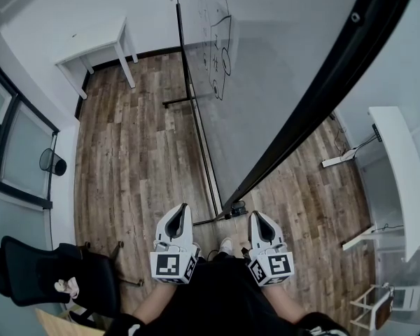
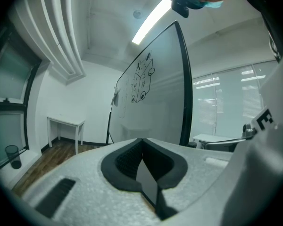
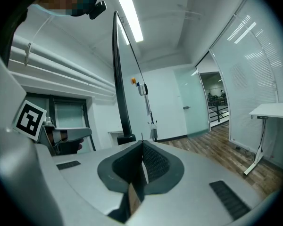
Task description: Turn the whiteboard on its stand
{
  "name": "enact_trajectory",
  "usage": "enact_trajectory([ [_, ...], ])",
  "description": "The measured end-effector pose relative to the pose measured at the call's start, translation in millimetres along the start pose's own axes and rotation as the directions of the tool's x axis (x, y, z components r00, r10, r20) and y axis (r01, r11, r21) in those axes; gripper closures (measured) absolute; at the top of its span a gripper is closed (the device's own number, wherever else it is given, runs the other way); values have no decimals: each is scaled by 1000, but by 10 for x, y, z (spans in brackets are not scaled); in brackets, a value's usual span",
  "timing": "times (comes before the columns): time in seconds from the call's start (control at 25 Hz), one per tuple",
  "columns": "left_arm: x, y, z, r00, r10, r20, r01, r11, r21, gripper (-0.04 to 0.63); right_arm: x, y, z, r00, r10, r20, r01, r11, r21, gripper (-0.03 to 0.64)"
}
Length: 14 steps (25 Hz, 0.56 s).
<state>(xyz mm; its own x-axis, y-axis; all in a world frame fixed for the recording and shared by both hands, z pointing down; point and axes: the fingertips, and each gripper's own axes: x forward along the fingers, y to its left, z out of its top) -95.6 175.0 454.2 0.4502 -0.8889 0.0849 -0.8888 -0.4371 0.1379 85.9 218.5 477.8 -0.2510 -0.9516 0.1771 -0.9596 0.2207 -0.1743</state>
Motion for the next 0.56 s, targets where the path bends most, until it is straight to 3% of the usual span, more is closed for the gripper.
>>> enact_trajectory([
  [0.56, -34, -15, -68, 1000, -2, -3, 2, 1000, -20, 580, -28, 34, 50, 1000, 4, 8, -4, 1000, -11, 604],
])
